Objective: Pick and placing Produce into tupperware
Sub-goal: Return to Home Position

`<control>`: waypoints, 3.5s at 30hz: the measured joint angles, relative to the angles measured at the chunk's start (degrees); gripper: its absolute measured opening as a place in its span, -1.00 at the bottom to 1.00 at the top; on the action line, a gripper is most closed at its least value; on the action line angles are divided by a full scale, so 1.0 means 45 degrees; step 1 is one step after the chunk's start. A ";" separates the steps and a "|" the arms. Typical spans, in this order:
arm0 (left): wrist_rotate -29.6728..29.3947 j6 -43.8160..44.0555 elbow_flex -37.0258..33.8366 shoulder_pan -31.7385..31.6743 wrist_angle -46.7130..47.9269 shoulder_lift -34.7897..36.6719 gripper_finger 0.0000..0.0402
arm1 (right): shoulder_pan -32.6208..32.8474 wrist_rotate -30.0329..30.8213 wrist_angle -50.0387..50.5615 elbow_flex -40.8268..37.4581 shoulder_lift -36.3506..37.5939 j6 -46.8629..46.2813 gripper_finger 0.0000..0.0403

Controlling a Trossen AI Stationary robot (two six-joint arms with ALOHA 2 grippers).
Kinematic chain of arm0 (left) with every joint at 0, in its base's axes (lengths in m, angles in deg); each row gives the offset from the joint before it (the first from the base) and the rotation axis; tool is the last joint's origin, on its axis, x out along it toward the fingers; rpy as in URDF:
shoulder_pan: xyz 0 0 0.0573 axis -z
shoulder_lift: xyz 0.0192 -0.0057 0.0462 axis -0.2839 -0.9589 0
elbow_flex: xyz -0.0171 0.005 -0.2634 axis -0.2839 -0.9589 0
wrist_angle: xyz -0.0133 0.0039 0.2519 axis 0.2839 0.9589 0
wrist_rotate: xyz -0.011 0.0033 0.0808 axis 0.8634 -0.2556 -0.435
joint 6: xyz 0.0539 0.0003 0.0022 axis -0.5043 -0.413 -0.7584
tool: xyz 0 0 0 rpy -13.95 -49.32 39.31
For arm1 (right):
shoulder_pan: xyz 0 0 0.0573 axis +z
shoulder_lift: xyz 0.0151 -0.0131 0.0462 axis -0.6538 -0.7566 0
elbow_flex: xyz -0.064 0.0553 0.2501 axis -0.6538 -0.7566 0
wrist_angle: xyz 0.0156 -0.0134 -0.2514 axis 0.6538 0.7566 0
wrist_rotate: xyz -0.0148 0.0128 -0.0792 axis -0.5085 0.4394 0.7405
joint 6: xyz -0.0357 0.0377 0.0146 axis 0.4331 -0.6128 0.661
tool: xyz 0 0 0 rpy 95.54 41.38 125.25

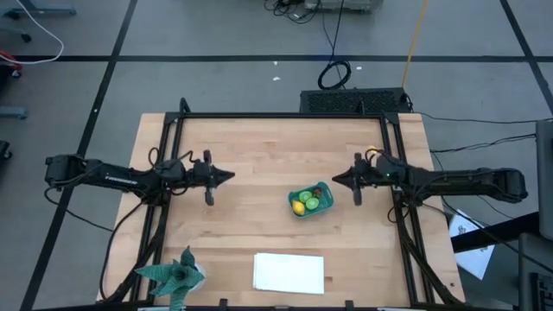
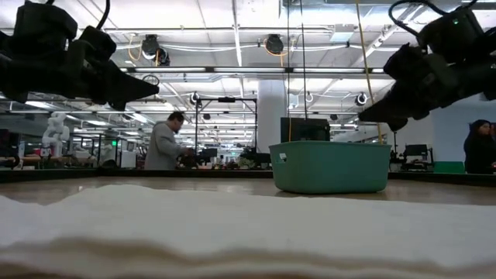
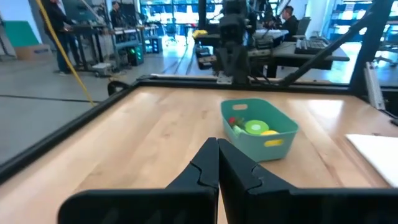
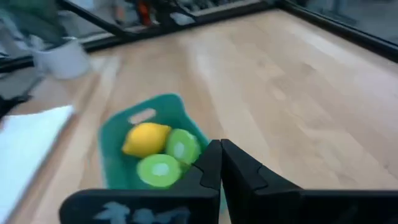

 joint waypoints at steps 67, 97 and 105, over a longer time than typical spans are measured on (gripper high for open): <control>-0.1180 0.2521 0.7514 0.3531 0.0807 -1.1040 -1.00 | 0.0752 0.0216 0.0519 -0.0737 -0.1247 -0.0941 -1.00; -0.1184 0.2182 0.7504 0.3619 0.1051 -1.1040 -0.99 | 0.2580 0.0226 -0.4217 -0.0938 -0.5091 -0.1845 -1.00; -0.1180 0.2153 0.7504 0.3619 0.1155 -1.1040 -0.99 | 0.3353 0.0280 -0.5310 -0.0943 -0.5966 -0.2311 -1.00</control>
